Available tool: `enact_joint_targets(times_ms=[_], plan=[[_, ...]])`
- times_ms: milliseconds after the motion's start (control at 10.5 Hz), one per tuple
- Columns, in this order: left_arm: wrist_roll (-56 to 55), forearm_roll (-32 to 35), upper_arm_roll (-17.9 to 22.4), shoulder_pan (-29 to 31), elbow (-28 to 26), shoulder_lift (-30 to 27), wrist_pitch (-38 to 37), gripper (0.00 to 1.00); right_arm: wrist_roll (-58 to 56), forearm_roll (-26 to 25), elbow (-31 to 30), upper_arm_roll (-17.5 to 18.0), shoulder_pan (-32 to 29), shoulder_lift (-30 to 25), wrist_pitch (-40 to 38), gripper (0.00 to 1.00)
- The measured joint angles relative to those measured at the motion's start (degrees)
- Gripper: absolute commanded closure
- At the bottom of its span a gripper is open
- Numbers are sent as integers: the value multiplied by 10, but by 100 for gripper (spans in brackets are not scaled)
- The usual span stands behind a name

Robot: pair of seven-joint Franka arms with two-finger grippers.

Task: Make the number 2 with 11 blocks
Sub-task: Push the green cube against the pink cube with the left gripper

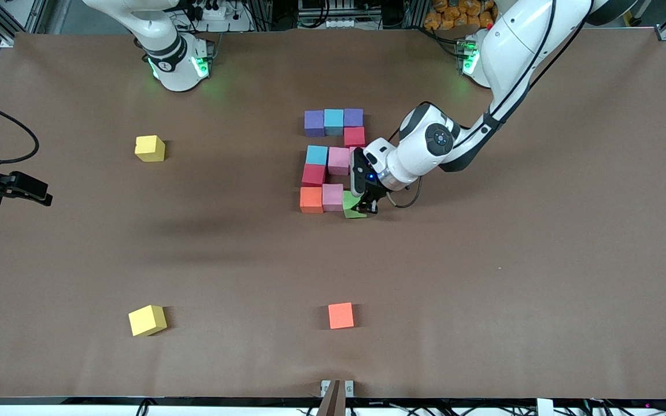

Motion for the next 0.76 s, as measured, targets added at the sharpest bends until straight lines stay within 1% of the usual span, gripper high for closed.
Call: enact_joint_targets(times_ms=[380,760], plan=[[9,-1,-25,31,-12,1,-1,94,0,0,0,0,0,0,0,0],[12,-1,-29,33,-14,3,-1,94,0,0,-1,0,0,0,0,0]])
